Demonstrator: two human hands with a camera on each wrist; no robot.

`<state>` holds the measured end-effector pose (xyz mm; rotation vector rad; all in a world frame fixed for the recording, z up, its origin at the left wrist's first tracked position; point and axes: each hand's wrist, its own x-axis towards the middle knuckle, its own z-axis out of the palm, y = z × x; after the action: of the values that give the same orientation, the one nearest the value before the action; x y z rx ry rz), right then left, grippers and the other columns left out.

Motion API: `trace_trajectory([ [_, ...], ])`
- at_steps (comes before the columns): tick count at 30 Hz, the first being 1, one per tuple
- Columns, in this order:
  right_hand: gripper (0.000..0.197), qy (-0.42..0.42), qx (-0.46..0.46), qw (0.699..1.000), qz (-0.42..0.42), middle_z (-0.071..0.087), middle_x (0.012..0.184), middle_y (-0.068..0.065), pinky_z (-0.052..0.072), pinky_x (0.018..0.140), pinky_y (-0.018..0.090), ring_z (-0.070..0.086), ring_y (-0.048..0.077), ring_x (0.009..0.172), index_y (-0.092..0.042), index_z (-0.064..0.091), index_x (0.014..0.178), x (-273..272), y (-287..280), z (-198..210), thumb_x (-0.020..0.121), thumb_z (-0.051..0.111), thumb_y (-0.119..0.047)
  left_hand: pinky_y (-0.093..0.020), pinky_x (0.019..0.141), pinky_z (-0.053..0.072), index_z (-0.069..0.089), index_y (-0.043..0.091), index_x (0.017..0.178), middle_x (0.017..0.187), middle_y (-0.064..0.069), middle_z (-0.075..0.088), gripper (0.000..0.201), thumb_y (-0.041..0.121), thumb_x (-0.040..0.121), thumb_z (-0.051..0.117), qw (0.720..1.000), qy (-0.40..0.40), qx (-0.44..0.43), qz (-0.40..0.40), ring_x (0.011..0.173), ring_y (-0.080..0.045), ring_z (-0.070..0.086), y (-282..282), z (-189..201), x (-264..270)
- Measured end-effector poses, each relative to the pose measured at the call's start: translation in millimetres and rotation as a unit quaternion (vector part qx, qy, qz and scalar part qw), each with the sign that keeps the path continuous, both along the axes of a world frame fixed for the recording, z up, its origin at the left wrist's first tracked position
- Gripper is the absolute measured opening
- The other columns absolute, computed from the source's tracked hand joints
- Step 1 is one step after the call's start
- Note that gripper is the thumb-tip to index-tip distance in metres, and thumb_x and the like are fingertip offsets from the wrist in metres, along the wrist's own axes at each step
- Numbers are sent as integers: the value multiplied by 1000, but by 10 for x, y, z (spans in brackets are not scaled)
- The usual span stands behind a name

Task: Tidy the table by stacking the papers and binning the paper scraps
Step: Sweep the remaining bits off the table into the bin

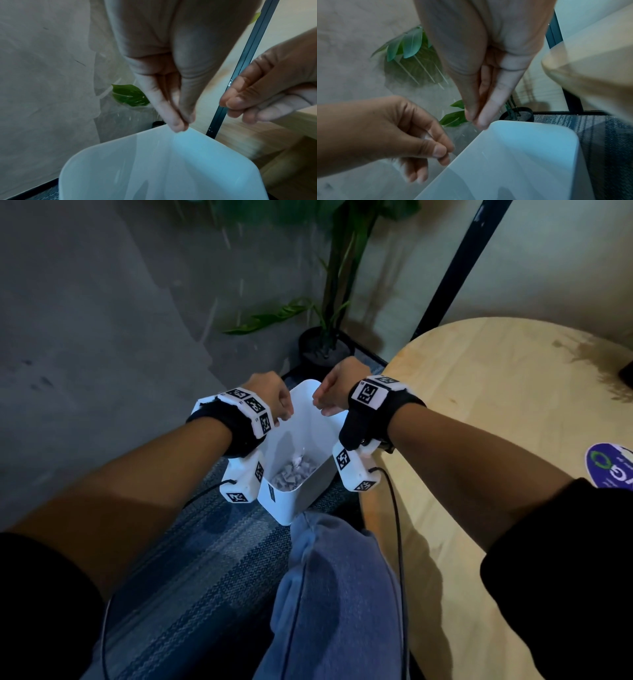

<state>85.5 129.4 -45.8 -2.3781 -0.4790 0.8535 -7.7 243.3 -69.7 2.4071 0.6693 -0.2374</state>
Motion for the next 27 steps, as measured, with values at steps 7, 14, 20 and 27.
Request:
trace_trajectory([
  [7, 18, -32, -18, 998, 45, 73, 66, 6, 61, 68, 30, 70, 15, 62, -2, 73, 79, 13, -47, 22, 73, 80, -18, -31, 63, 57, 64, 0, 66, 63, -10, 69, 29, 24, 76, 77, 999, 22, 23, 7, 49, -19, 62, -56, 99, -16],
  [14, 16, -73, 16, 994, 79, 68, 67, 3, 52, 53, 21, 59, 4, 45, -12, 71, 75, -49, -102, 65, 87, 66, -21, -28, 63, 45, 65, 12, 105, 92, -13, 70, 19, 10, 94, 51, 998, -18, 58, -15, 65, -26, 61, -97, 191, -75],
  [20, 30, -142, -3, 985, 102, 61, 44, -5, 44, 40, 11, 57, 3, 39, -15, 65, 56, -151, -309, 218, 80, 73, -31, -27, 57, 51, 71, 1, 98, 90, -13, 73, 16, 7, 84, 68, 998, 8, 45, -37, 49, -12, 63, -216, 450, -146],
  [27, 21, -168, 14, 982, 83, 67, 73, 5, 54, 64, 32, 58, 16, 53, -8, 67, 102, -160, -1136, 502, 96, 47, -10, -30, 63, 40, 62, 6, 83, 82, -12, 62, 28, 26, 96, 47, 984, -92, 131, -73, 83, -32, 60, -577, 877, -51],
])
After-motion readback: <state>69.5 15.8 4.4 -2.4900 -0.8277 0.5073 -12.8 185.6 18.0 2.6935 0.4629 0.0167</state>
